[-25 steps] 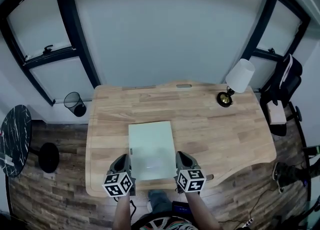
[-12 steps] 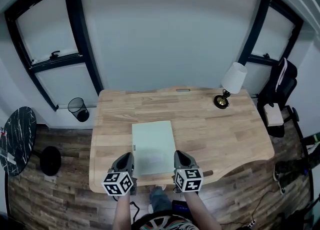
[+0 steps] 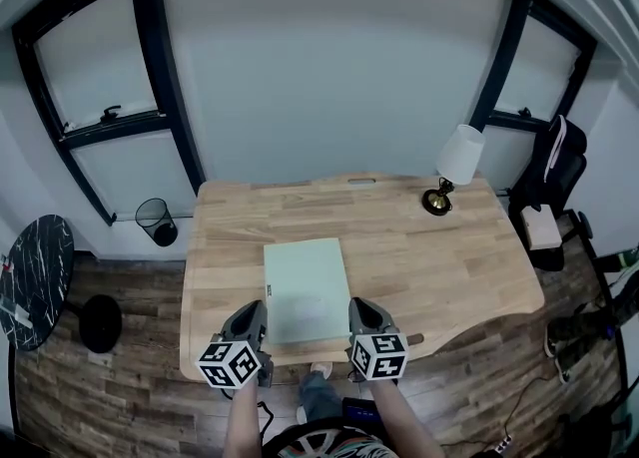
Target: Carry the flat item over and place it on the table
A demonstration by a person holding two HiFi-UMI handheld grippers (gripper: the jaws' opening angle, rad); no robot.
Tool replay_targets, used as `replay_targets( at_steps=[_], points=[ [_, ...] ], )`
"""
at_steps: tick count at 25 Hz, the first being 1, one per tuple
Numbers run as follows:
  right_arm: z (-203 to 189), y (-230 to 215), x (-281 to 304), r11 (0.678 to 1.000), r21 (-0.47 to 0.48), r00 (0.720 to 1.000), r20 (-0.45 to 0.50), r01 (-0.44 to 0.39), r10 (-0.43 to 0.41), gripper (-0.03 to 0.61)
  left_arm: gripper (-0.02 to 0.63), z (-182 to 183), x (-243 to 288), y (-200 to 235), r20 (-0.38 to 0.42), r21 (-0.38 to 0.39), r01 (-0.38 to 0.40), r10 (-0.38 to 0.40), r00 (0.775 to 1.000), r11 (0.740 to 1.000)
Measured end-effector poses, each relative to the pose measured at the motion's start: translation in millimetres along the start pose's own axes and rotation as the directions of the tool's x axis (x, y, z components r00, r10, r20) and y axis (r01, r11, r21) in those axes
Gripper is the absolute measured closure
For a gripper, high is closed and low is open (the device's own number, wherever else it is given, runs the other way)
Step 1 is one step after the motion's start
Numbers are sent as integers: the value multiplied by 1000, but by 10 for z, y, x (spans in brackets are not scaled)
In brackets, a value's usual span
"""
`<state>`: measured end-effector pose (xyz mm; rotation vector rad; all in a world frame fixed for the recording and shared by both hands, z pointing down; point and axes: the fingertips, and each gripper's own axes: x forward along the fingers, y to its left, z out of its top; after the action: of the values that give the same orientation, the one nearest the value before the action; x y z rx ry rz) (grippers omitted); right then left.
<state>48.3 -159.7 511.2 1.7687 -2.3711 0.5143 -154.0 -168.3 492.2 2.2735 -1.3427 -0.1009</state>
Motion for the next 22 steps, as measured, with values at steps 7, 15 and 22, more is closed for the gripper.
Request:
replay_targets(
  at_steps=[7,15,22],
  points=[
    [-3,59,-46,1000,-13,1000,1,-19,19,574,606,-49,-113,158,-20,116,-125,128,992,985],
    [-52,36,-33,1000,-17,1000,-15,-12,11,574,606,-69,-112,184,-8,67,-100,101,995,993],
    [-45,-28,-63,1000,-12,1000,-13,0,-1,574,606,-58,-73,189,-10,73,-107,108,994,992]
  ],
)
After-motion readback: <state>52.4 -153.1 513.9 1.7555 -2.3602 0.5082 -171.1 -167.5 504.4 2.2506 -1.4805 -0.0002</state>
